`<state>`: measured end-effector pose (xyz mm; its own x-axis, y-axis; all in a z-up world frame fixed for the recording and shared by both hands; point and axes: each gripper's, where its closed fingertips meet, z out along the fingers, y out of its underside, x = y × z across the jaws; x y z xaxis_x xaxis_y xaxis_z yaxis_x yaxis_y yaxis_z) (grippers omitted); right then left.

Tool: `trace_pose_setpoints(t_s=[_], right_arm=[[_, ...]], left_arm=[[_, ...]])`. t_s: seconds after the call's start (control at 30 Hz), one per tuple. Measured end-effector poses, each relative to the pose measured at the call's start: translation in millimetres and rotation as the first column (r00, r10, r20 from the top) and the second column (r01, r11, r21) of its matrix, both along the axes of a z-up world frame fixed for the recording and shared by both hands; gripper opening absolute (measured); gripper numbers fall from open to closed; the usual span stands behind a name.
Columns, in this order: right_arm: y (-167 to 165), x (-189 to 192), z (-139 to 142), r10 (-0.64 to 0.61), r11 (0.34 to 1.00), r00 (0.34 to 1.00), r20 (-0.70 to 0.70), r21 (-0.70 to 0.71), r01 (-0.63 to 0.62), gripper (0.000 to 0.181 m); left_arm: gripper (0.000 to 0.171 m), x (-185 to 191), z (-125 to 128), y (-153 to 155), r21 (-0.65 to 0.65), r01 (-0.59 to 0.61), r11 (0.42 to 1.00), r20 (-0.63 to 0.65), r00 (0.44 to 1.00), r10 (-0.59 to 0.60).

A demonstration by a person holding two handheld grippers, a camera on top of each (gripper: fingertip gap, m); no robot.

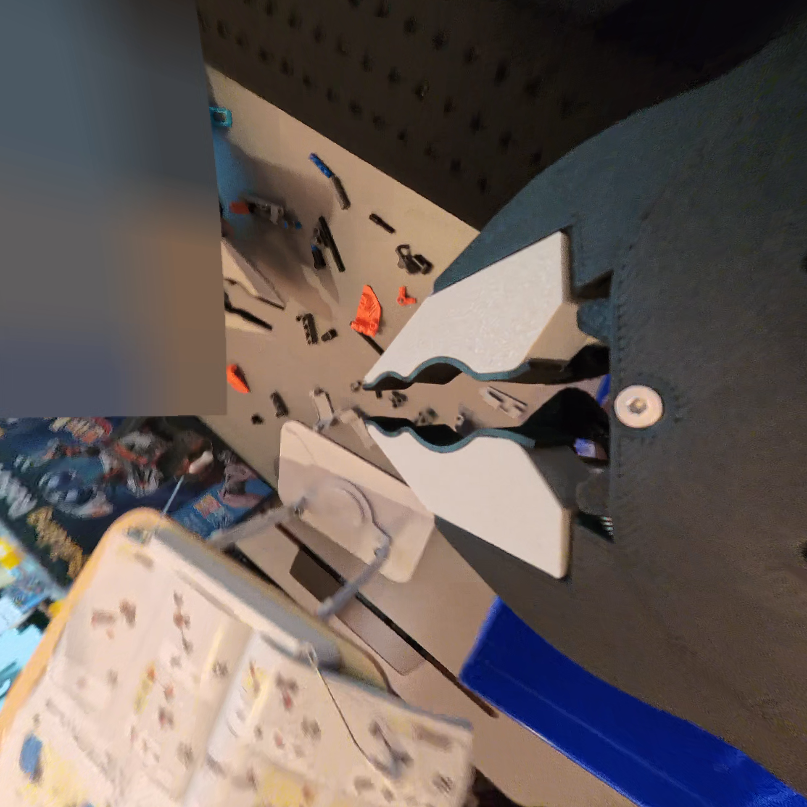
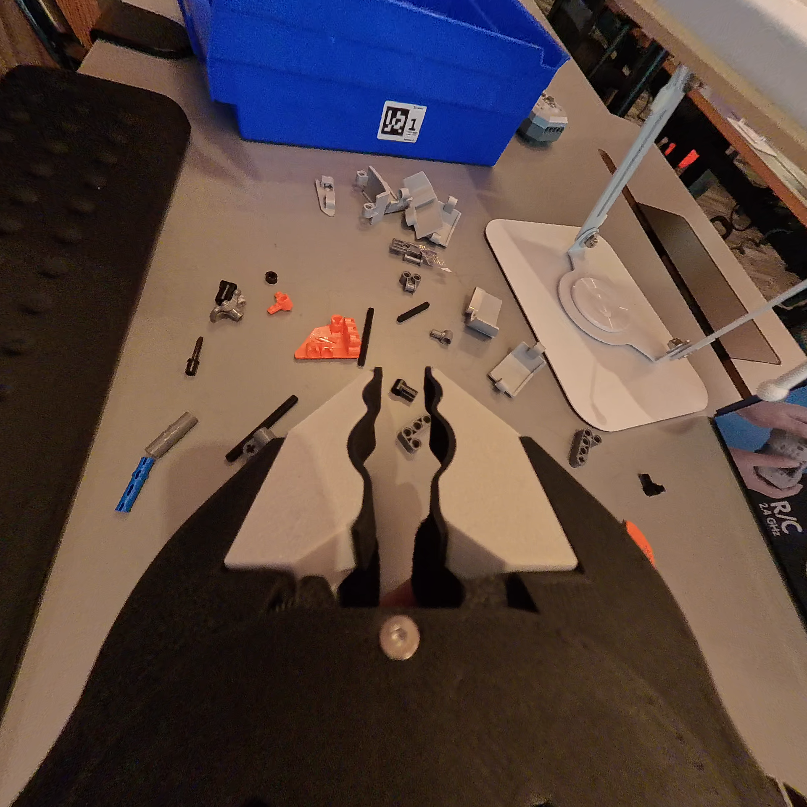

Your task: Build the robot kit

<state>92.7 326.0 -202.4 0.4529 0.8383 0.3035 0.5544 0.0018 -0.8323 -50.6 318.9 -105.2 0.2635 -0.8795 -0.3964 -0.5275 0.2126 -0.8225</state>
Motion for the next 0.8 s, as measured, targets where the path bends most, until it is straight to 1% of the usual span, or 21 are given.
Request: trace_pose_setpoints(t_s=[0.03,0.07,0.1,0.17,0.2,0.3,0.33,0.4,0.47,0.53,0.67,0.7,0.73,0.8], right_arm=[[1,2,2,-0.005,1.0,1.0,-0.005,-0.001,0.005,0.016],[2,3,4,-0.012,1.0,1.0,-0.012,-0.002,0.012,0.016],[2,4,6,-0.017,1.0,1.0,-0.023,-0.008,0.016,0.016],[3,7,6,-0.022,0.999,0.999,-0.033,-0.03,0.021,0.017],[3,8,6,-0.025,0.999,0.999,-0.032,-0.037,0.024,0.017],[5,16,5,-0.042,0.998,0.999,-0.015,-0.046,0.041,0.017],[6,18,6,-0.048,0.998,0.999,-0.021,-0.047,0.047,0.015],[3,21,7,-0.037,0.996,0.999,-0.026,-0.082,0.035,0.014],[-6,20,0,0.01,0.989,1.0,-0.017,-0.147,-0.013,0.014],[-18,18,-9,0.074,0.98,0.997,0.028,-0.187,-0.067,0.014],[-35,12,-21,0.158,0.961,0.985,0.073,-0.241,-0.136,0.013],[-39,11,-25,0.176,0.954,0.981,0.084,-0.259,-0.149,0.014],[-44,10,-29,0.198,0.947,0.975,0.101,-0.277,-0.164,0.016],[-53,9,-31,0.244,0.934,0.963,0.114,-0.297,-0.201,0.015]], left_arm=[[0.012,-16,13,3,-0.011,-0.026,1.0,0.044,0.999,0.026],[0.013,-30,22,4,-0.015,-0.048,0.999,0.057,0.997,0.048],[0.014,-43,24,4,-0.014,-0.064,0.998,0.038,0.997,0.064],[0.014,-67,24,12,0.032,-0.146,0.989,-0.01,0.989,0.146],[0.016,-77,21,14,0.032,-0.173,0.984,-0.039,0.984,0.174],[0.019,-96,14,18,0.023,-0.221,0.975,-0.087,0.971,0.222],[0.019,-97,14,16,0.016,-0.213,0.977,-0.087,0.973,0.214],[0.018,-91,16,9,0.028,-0.18,0.983,-0.073,0.981,0.181],[0.018,-76,13,-4,0.02,-0.097,0.995,-0.071,0.993,0.099],[0.019,-58,6,-17,0.013,-0.027,1.0,-0.078,0.997,0.028],[0.021,-11,-13,-42,-0.048,0.117,0.992,-0.068,0.99,-0.12],[0.023,-2,-20,-48,-0.067,0.15,0.986,-0.083,0.984,-0.155],[0.022,7,-26,-50,-0.067,0.17,0.983,-0.091,0.98,-0.175],[0.023,24,-40,-58,-0.118,0.214,0.97,-0.098,0.969,-0.226]])
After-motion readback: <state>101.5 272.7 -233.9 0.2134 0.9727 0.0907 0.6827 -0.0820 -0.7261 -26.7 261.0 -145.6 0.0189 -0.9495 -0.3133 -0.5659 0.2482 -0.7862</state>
